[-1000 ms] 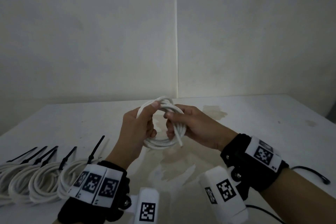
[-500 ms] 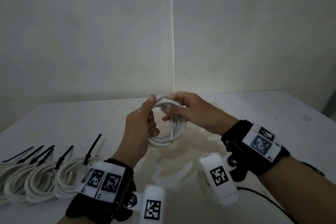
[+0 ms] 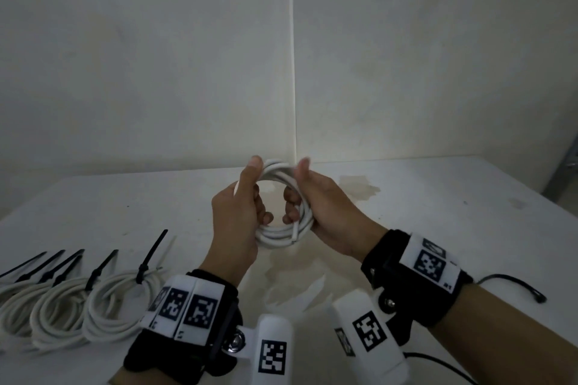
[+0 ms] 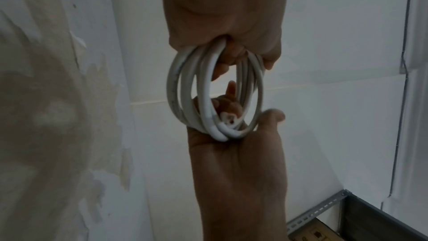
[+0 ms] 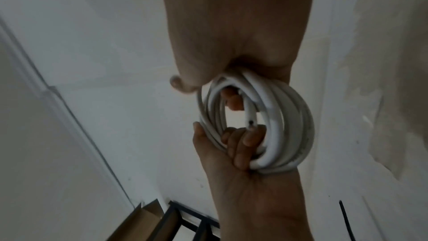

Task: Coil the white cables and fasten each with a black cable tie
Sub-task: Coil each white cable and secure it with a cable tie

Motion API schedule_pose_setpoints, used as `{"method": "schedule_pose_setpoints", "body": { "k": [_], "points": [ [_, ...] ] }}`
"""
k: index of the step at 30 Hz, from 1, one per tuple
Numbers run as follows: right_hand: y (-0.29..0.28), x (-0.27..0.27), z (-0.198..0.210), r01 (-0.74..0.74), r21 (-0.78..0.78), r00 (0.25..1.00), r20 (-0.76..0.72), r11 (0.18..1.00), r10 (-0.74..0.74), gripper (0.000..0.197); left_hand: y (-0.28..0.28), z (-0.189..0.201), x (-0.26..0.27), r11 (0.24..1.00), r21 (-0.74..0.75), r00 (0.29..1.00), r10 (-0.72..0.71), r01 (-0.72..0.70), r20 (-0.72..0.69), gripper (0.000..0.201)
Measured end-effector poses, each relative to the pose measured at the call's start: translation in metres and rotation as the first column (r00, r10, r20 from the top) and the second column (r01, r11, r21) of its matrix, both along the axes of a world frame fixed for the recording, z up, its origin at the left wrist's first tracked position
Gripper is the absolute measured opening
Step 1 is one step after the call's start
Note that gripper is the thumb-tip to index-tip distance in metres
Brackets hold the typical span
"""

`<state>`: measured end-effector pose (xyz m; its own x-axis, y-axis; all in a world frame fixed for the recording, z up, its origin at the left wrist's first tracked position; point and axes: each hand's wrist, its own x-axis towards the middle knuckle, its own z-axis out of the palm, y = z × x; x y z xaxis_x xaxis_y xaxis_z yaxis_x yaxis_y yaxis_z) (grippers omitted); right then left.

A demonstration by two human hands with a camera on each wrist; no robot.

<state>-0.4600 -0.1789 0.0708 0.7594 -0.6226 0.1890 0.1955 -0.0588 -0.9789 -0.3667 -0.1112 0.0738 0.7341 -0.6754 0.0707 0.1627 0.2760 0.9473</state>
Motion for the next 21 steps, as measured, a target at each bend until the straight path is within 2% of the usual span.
{"method": "schedule_pose_setpoints", "body": {
  "k": [2,5,8,10,13,16,18,21],
  "points": [
    [0.000,0.003,0.005,0.086,0.003,0.996,0.030,0.996,-0.086,0.060,0.000,0.001,-0.004,0.999,-0.019,0.999,-0.029,0.028,-0.021,0.043],
    [0.001,0.004,0.010,0.188,-0.037,0.981,0.060,0.981,-0.186,0.046,0.002,-0.001,-0.001,0.984,-0.005,0.984,-0.179,0.179,-0.007,0.045],
    [-0.004,0.001,0.010,0.202,-0.042,0.979,0.052,0.979,-0.199,0.039,0.007,-0.003,0.012,0.921,0.073,0.921,-0.386,0.382,0.054,0.046],
    [-0.007,0.000,0.009,0.175,-0.061,0.985,0.017,0.983,-0.175,0.035,0.011,-0.003,0.018,0.890,0.147,0.889,-0.448,0.432,0.096,0.048],
    [-0.006,-0.001,0.010,0.119,-0.125,0.991,-0.050,0.985,-0.126,0.032,0.014,0.002,0.020,0.858,0.240,0.862,-0.492,0.455,0.123,0.048],
    [-0.005,-0.002,0.017,0.067,-0.267,0.984,-0.144,0.961,-0.109,0.023,0.014,0.011,0.016,0.823,0.306,0.838,-0.532,0.478,0.122,0.056],
    [-0.004,-0.003,0.022,0.051,-0.313,0.982,-0.159,0.948,-0.105,0.018,0.015,0.011,0.008,0.839,0.278,0.848,-0.515,0.468,0.125,0.053],
    [-0.003,-0.004,0.020,0.099,-0.294,0.984,-0.112,0.951,-0.137,0.017,0.014,0.005,-0.006,0.901,0.219,0.912,-0.401,0.374,0.091,0.046]
  ]
}}
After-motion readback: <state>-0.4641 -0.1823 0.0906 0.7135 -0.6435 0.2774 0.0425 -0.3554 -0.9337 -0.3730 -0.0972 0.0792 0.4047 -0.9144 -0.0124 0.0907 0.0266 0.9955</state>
